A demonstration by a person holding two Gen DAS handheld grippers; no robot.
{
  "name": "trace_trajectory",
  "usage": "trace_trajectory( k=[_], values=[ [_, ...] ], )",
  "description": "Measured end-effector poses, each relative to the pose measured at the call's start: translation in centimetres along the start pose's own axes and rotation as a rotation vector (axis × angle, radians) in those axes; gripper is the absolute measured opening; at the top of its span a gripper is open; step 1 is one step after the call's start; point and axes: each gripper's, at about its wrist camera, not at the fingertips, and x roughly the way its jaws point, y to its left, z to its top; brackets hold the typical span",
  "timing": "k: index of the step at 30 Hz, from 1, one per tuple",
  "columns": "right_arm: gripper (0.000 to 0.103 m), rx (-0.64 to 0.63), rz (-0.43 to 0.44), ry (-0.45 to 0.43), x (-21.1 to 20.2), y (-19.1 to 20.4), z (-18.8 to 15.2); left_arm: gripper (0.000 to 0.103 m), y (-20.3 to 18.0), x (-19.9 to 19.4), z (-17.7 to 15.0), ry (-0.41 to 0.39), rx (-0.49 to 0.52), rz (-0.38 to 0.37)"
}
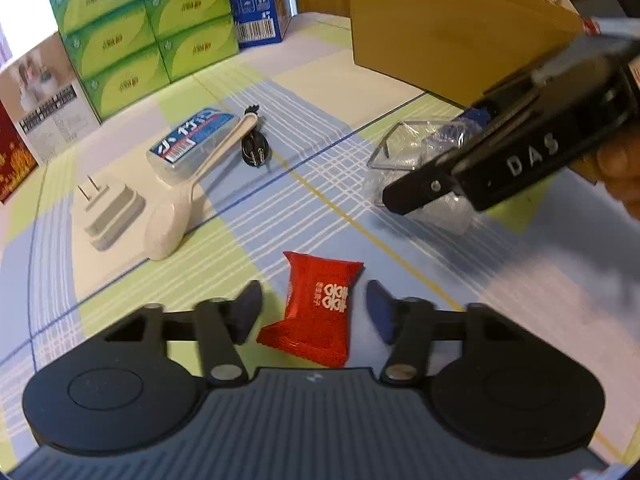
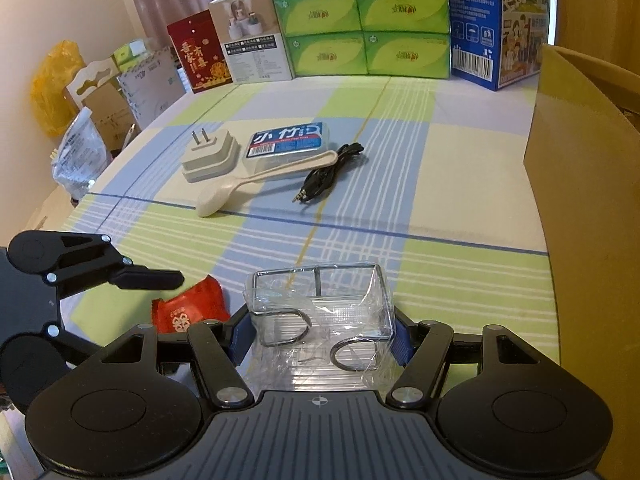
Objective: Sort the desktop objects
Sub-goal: 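Grasp the red candy packet with the left tool, then carry the red candy and plastic holder with both tools to the cardboard box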
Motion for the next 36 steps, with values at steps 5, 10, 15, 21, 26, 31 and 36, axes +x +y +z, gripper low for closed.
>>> trace_trajectory(
  k=[5, 10, 15, 21, 26, 31, 36],
  values=[
    [0.063, -0.003, 0.007, -0.004, 0.1, 0.2, -0.1, 0.023, 0.2, -0.3, 0.4, 0.054, -0.089, 0.010],
    [0.063, 0.001, 0.004, -0.015, -0.4, 0.8, -0.7, 0.022, 0.8, -1.1, 0.4, 0.072, -0.190, 0.030],
    [0.063, -0.017, -0.035, -0.051, -2.6, 2.1, -2.1, 0.022, 0.3, -2.8, 0.4, 0.059, -0.244, 0.058],
    [0.063, 0.029, -0.081, -0.098, -6.8, 2.8, -4.1, 0.022, -1.9, -5.2, -0.3, 0.051, -0.316, 0.078],
    [0.063, 0.045, -0.097, -0.116, -10.3, 3.9, -5.6, 0.022, -4.3, -8.9, -0.1, -0.006, -0.405, 0.106],
    [0.063, 0.052, -0.104, -0.145, -13.7, 4.7, -6.5, 0.022, -6.8, -12.3, 0.3, -0.042, -0.439, 0.121],
    [0.063, 0.044, -0.113, -0.182, -17.0, 5.2, -6.8, 0.022, -8.8, -15.1, 0.5, -0.073, -0.451, 0.128]
  ],
)
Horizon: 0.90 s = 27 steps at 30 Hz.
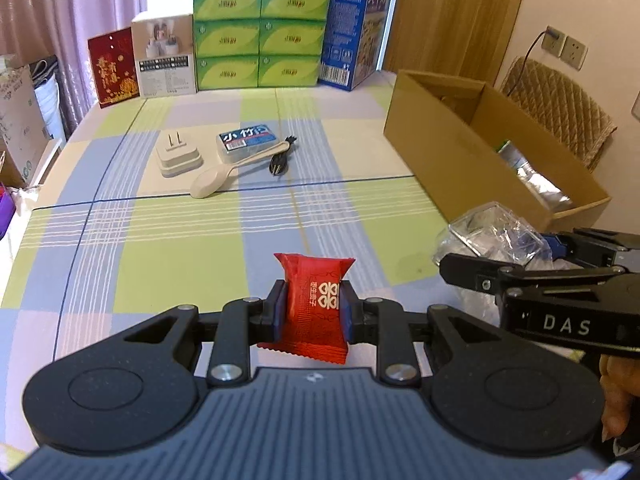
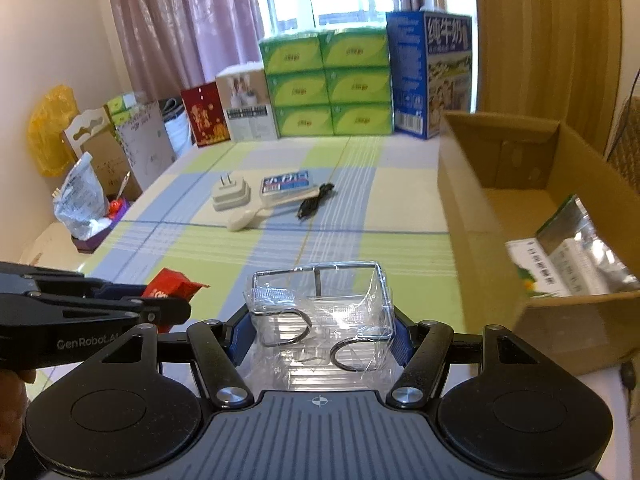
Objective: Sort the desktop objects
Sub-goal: 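Carry the red candy and plastic holder with both tools to the cardboard box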
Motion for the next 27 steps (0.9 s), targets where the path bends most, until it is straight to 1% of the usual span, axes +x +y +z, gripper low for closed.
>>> trace_trajectory(
  k=[4, 10, 15, 21, 27],
  values=[
    [0.063, -0.005, -0.006, -0.021, -1.9, -0.1, 0.1, 0.022, -1.2, -1.9, -0.4, -0.018, 0.007, -0.006],
    [0.063, -0.017, -0.019, -0.046, -4.6, -0.4, -0.2, 0.022, -3.0, -3.8, -0.5, -0.039, 0.027, -0.022],
    [0.063, -0.038, -0.065, -0.073, -7.2, -1.1, -0.1, 0.022, -4.8, -5.0, 0.0, -0.062, 0.051, -0.048],
    [0.063, -0.020, -0.116, -0.093, -9.6, -3.4, 0.1, 0.022, -7.2, -5.2, 0.9, -0.075, 0.076, -0.098],
    [0.063, 0.010, -0.162, -0.111, -10.7, -6.1, 0.5, 0.022, -9.8, -5.0, 1.9, -0.077, 0.104, -0.144]
  ],
)
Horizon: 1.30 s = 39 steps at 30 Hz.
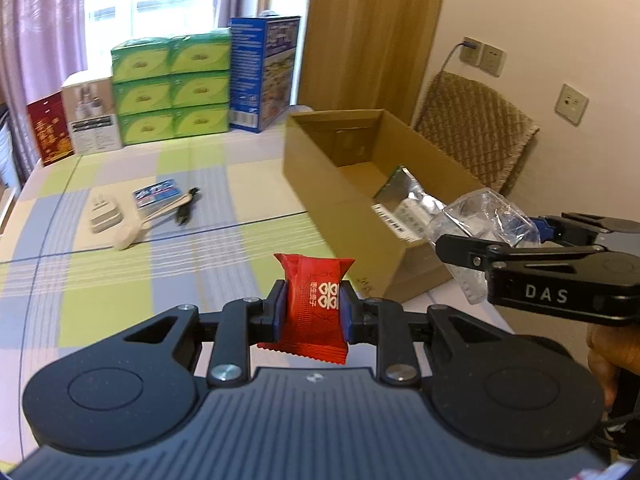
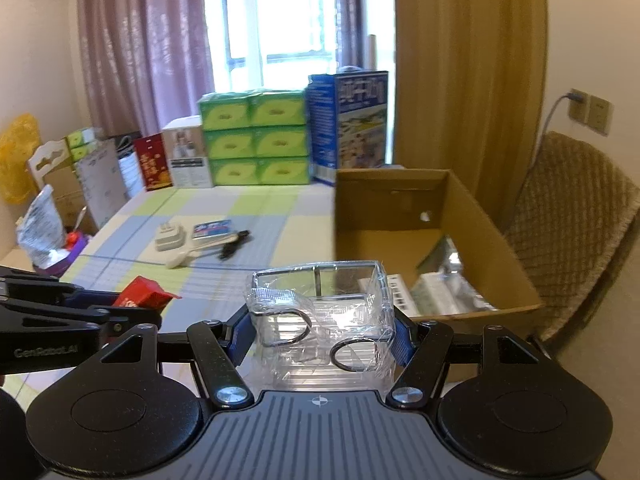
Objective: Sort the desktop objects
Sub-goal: 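Carry the red candy and plastic holder with both tools to the cardboard box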
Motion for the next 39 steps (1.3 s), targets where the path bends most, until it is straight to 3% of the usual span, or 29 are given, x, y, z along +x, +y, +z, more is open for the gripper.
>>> trace_trajectory(
  k=[28, 39],
  values=[
    [0.063, 0.050, -0.108, 0.008, 1.1, -7.9, 0.2, 0.022, -6.4, 4.6, 4.1, 0.009, 0.062, -0.093],
    [0.063, 0.094, -0.104, -0.009, 2.9, -11.5, 2.8, 0.022, -7.4, 7.8, 6.7, -0.008, 0.044, -0.121]
  ],
)
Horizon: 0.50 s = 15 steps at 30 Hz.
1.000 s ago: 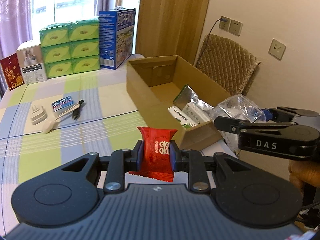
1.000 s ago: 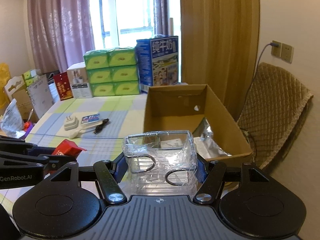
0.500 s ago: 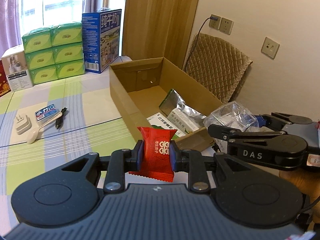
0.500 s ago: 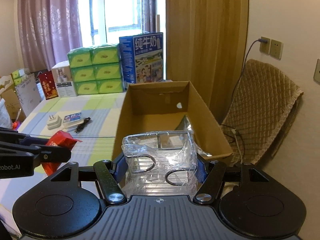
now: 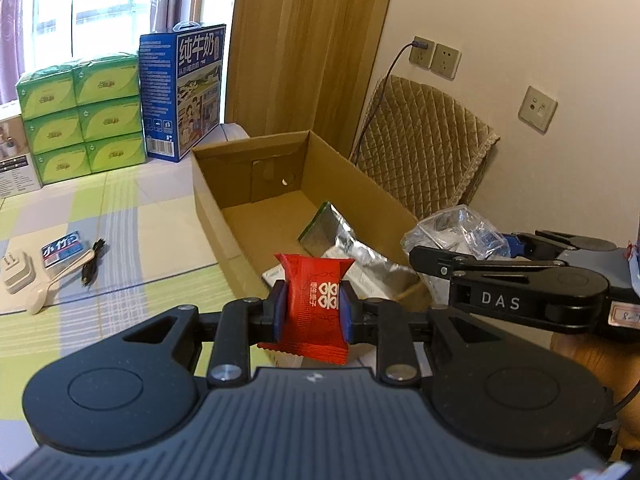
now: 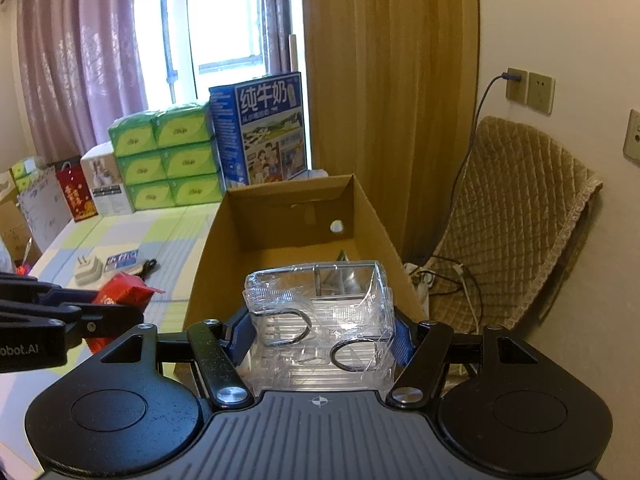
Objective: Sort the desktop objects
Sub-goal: 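Carry the red candy and plastic holder with both tools to the cardboard box, then open the left tool to drop the red candy into the cardboard box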
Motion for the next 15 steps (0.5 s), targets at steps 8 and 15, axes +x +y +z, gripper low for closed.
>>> trace_trajectory(
  k=[8, 15],
  values=[
    [0.063, 0.048, 0.017, 0.020, 3.5, -1.9, 2.1, 0.022, 0.7, 3.6, 2.0, 0.003, -0.024, -0.002],
    [0.063, 0.063, 0.008, 0.027, 5.8, -2.8, 3.3, 0.022, 0.5, 6.0, 3.3, -0.010, -0.031, -0.007]
  ],
)
